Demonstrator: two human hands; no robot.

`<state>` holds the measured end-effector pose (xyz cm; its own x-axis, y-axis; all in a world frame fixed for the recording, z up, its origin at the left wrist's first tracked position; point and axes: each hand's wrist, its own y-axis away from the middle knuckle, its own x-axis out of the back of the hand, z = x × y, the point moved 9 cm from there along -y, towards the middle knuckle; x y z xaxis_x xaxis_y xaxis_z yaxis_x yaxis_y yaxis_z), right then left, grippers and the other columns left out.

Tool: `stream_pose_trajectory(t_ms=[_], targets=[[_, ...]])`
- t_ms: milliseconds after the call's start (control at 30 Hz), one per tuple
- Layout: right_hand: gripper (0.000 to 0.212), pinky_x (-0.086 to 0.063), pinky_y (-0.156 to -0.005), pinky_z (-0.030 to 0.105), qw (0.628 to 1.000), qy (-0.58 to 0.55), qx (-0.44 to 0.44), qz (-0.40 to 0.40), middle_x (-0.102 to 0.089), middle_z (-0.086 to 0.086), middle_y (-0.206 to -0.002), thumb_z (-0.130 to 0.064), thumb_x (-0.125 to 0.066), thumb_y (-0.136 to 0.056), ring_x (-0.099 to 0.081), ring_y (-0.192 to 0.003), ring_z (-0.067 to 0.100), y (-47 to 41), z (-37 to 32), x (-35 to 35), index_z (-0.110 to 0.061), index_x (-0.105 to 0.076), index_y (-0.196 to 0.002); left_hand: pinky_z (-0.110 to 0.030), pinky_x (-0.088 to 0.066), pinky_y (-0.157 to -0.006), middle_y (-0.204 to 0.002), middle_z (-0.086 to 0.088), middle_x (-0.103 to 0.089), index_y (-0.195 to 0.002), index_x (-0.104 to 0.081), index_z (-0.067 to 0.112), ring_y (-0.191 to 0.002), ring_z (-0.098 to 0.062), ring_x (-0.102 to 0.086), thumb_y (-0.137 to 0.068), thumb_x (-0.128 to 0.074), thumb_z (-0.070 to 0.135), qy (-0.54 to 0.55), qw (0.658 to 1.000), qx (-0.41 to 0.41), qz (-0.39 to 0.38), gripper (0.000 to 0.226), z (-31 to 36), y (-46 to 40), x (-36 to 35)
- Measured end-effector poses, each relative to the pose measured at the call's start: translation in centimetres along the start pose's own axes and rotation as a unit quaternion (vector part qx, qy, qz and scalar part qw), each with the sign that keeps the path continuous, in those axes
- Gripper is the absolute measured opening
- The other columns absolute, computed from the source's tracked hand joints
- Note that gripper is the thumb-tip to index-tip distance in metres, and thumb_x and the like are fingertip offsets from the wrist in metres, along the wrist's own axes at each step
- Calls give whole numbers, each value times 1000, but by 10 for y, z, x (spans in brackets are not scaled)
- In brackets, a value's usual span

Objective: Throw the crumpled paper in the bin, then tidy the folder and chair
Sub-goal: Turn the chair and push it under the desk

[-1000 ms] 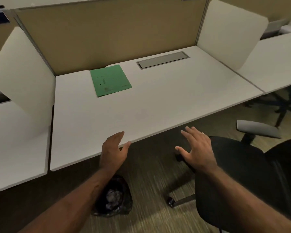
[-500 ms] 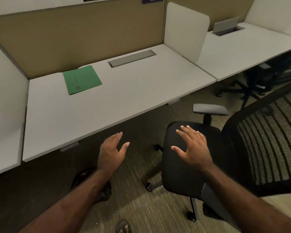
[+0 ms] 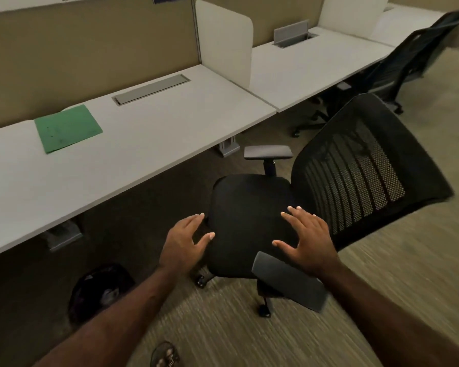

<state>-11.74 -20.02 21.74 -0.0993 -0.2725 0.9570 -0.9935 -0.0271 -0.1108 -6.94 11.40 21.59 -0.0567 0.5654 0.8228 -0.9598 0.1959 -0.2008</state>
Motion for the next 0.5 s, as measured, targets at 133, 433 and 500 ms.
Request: stream_pose_trajectory(t_ms=[133, 433, 500], targets=[[89, -26, -125, 45, 999, 4, -7, -31, -37, -5, -165, -74, -64, -82, -28, -155, 15, 34, 33, -9, -32, -40, -157, -37, -49, -110, -138, -6, -64, -143, -58, 15, -130, -19, -57, -84, -80, 48, -6, 998, -39, -44, 71, 30, 9, -45], [110, -17, -124, 32, 990, -8, -16, -138, -26, -12, -169, -88, -60, -72, -22, -156, 10, 98, 83, -62, -35, -26, -162, -43, -31, -124, -167, 2, -27, -162, -20, 30, -155, -16, -20, -76, -73, 70, -94, 958, -122, -241, 108, 76, 39, -159], [118, -14, -125, 35, 986, -7, -25, -166, -21, -12, -171, -86, -66, -67, -18, -157, 11, 108, 91, -79, -36, -19, -164, -43, -21, -127, -172, 0, -12, -163, -7, 32, -158, -19, -5, -74, -77, 67, -127, 941, -131, -286, 118, 82, 46, -181]])
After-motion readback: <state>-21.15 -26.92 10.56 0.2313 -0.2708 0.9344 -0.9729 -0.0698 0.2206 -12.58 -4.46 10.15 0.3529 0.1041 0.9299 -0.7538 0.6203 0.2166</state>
